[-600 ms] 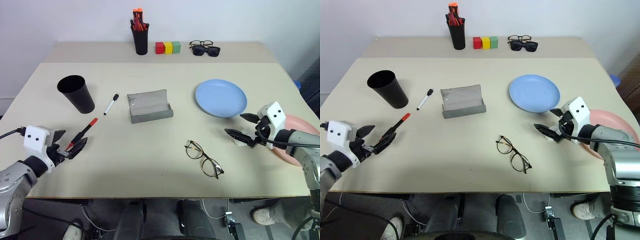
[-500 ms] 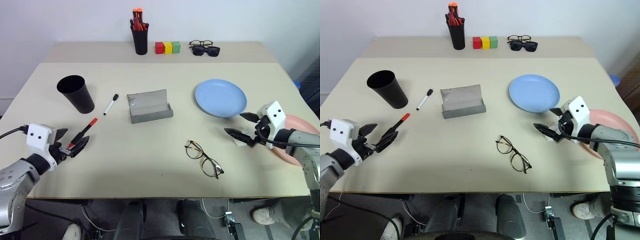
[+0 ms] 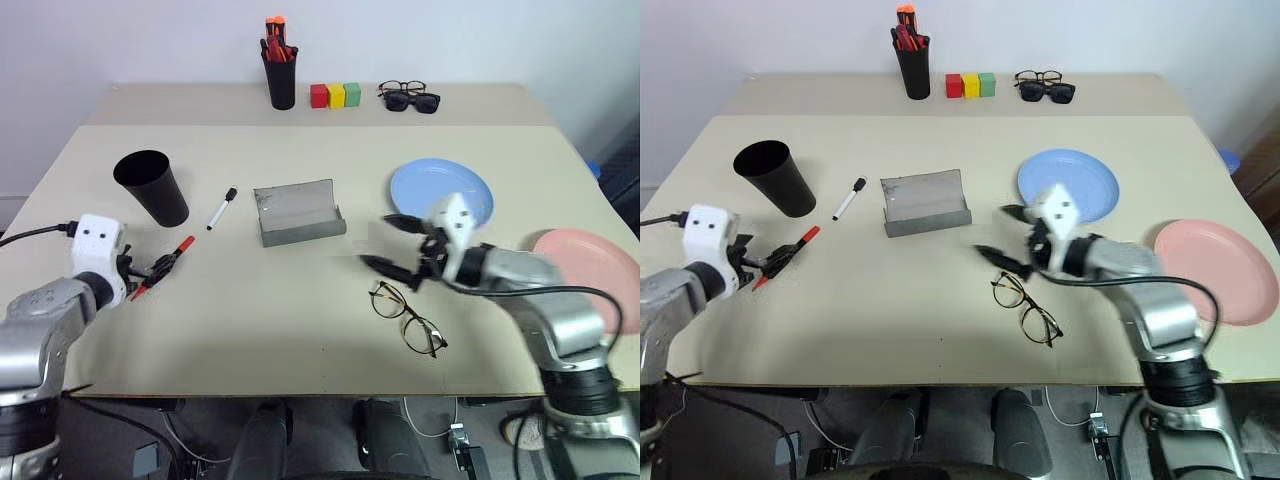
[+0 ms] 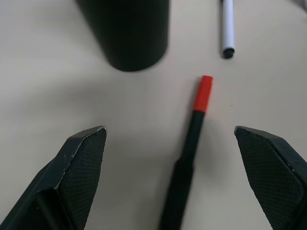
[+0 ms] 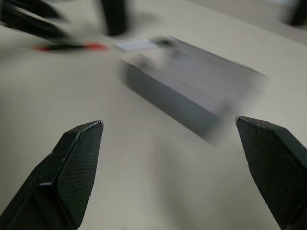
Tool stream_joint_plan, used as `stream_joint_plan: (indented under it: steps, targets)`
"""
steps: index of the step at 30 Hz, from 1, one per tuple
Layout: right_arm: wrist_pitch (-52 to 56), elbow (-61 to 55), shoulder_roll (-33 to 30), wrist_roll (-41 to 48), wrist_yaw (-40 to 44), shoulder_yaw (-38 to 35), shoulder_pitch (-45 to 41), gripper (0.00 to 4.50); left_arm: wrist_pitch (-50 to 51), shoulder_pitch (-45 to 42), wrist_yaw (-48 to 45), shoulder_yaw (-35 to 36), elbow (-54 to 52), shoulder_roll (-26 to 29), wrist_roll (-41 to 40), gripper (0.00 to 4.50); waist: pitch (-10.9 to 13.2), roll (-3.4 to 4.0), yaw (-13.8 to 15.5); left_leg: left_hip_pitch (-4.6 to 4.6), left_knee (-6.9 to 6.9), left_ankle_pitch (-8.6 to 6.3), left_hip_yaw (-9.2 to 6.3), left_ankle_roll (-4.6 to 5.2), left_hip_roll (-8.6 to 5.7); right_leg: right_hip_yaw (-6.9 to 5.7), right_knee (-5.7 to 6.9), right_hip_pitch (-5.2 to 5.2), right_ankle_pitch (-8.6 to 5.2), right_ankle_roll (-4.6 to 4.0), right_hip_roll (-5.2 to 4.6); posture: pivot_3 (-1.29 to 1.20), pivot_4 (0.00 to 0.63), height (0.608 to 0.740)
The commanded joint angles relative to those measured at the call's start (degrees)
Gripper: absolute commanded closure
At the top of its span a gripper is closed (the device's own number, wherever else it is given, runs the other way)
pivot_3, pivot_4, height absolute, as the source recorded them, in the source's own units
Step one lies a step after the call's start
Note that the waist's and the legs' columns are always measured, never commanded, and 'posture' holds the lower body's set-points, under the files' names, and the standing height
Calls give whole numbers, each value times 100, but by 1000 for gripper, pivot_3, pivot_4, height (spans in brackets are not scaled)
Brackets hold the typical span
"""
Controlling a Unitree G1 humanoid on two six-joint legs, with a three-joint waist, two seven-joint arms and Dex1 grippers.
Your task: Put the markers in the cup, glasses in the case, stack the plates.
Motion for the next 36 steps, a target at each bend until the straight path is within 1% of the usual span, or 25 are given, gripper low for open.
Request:
stream_joint_plan:
  steps: [1, 3, 4, 5, 7, 8, 11, 14, 16, 18, 19, 20, 21, 23, 24, 26, 27, 28, 29, 30, 32, 34, 36]
  targets:
    - [56, -263, 434, -228, -471, 448, -341, 0, 873, -717, -68, -527, 345, 241, 54, 113, 2, -4, 10, 0, 0, 0, -1, 0, -2, 0, 1, 1, 1, 2, -1, 0, 150, 740]
    - [134, -380, 691, -225, -629, 643, -362, 0, 1490, -1294, -246, -1038, 711, 431, 72, 113, 4, -12, 8, -1, 1, 1, -8, -2, -2, -3, 9, -5, 2, 2, 3, 0, 150, 740]
    - [147, -462, 738, -241, -651, 731, -321, 0, 1604, -1443, -331, -1175, 844, 494, 75, 113, 3, -14, 2, -2, 2, 2, -11, -3, -2, -6, 12, -5, 1, 2, 4, 0, 150, 740]
    - [159, -524, 756, -260, -668, 789, -284, 0, 1653, -1560, -337, -1314, 941, 544, 143, 342, 3, -14, -8, -2, 1, 2, -12, -3, -2, -6, 11, -5, 1, 2, 5, 0, 150, 740]
    - [237, -591, 839, -244, -761, 848, -273, 0, 1698, -1731, -288, -1367, 1128, 550, 220, 956, 3, -14, -20, -2, -2, 1, -9, -3, -3, -5, 11, -6, 1, 3, 3, 0, 150, 740]
    - [260, -625, 863, -229, -788, 872, -255, 0, 1720, -1783, -289, -1392, 1164, 549, 225, 1428, 2, -13, -29, -1, -3, 1, -10, -3, -2, -5, 11, -8, 1, 2, 3, 0, 150, 740]
    - [302, -706, 894, -220, -849, 936, -215, 0, 1779, -1820, -320, -1421, 1165, 549, 227, 3049, 2, -13, -39, 0, -6, 2, -9, -3, -1, -3, 35, -22, 0, -1, 4, 0, 150, 740]
    - [300, -673, 909, -224, -879, 908, -256, 0, 1802, -1773, -367, -1401, 1096, 557, 231, 4457, 2, -14, -42, 0, -4, 2, -4, -3, -1, 2, 62, -35, -4, -5, 3, 0, 150, 740]
    - [294, -652, 908, -214, -883, 879, -288, 0, 1710, -1702, -426, -1377, 1002, 562, 222, 4457, 2, -14, -43, 0, -2, 3, -5, -4, -1, 2, 68, -36, -4, -6, 3, 0, 150, 740]
    - [278, -606, 903, -207, -882, 828, -363, 0, 808, -1472, -585, -1160, 562, 475, 224, 4457, 3, -13, -54, 1, 2, 3, -4, -6, -1, 3, 72, -36, -4, -6, 3, 0, 150, 740]
    - [277, -590, 906, -195, -884, 797, -398, 0, 374, -1384, -668, -938, 318, 343, 126, 4457, 3, -14, -47, 1, 1, 4, -1, -7, -1, 6, 73, -39, -4, -6, 1, 0, 150, 740]
    - [286, -587, 910, -168, -883, 759, -431, 0, -628, -1237, -900, -700, -47, 165, 78, 4457, 3, -14, -26, 0, 0, 4, -3, -8, -1, 6, 73, -39, -4, -7, 0, 0, 150, 740]
    - [284, -594, 908, -144, -873, 730, -448, 0, -1197, -1130, -1124, -520, -376, 41, -37, 4457, 3, -15, -7, -1, 0, 5, -3, -9, -1, 5, 73, -41, -4, -7, -1, 0, 150, 740]
    - [272, -595, 906, -111, -852, 705, -487, 0, -1223, -1081, -1391, -190, -767, -148, -556, 4457, 4, -24, 28, -11, 0, 10, -3, -18, -1, 3, 67, -46, -3, -9, -7, 0, 150, 740]
    - [256, -583, 924, -92, -845, 693, -542, 0, -1281, -1320, -1315, 113, -730, -414, -924, 4457, 3, -23, 30, -13, 0, 10, -4, -18, -2, 2, 63, -45, -3, -9, -8, 0, 150, 740]
    - [200, -510, 1028, -63, -874, 648, -693, 0, -1582, -1892, -872, 538, -331, -805, -1128, 4457, 3, -22, 39, -12, 2, 10, -4, -18, -9, 2, 64, -42, -3, -8, -13, 0, 150, 740]
    - [186, -463, 1098, -42, -898, 617, -771, 0, -1771, -2108, -655, 633, -95, -902, -1022, 4457, 3, -24, 28, -11, 7, 11, -6, -18, -8, 0, 66, -40, -3, -7, -11, 0, 150, 740]
    - [161, -405, 1186, -34, -935, 591, -857, 0, -2105, -2298, -410, 647, 128, -962, -743, 4457, 2, -24, -5, -11, 9, 11, -7, -18, -7, -1, 66, -40, -2, -6, -7, 0, 150, 740]
    - [113, -307, 1317, -44, -998, 579, -980, 0, -2702, -2476, -15, 568, 473, -953, -176, 4457, 2, -23, -33, -8, 9, 11, -5, -18, -7, 1, 68, -40, -2, -6, -5, 0, 150, 740]
    - [76, -233, 1404, -55, -1036, 570, -1063, 0, -3149, -2593, 258, 494, 725, -944, 225, 4457, 2, -23, -54, -2, 5, 11, 0, -18, -7, 4, 72, -39, -2, -6, -6, 0, 150, 740]
    - [-22, -95, 1547, -96, -1062, 636, -1178, 0, -3933, -2842, 844, 411, 1398, -975, 846, 4457, 2, -23, -97, 5, 1, 11, 0, -18, -6, 5, 79, -40, -2, -6, -1, 0, 150, 740]
    - [-93, -20, 1611, -128, -1031, 703, -1204, 0, -4532, -2978, 1153, 342, 1972, -1035, 1192, 4457, 1, -24, -100, 3, 0, 11, -4, -17, -6, 5, 82, -41, -2, -6, 1, 0, 150, 740]
    - [-126, 9, 1633, -139, -1011, 729, -1198, 0, -4920, -3044, 1276, 294, 2436, -1093, 1358, 4457, 1, -24, -101, 1, 2, 11, -3, -17, -8, 5, 80, -40, -2, -5, -2, 0, 150, 740]
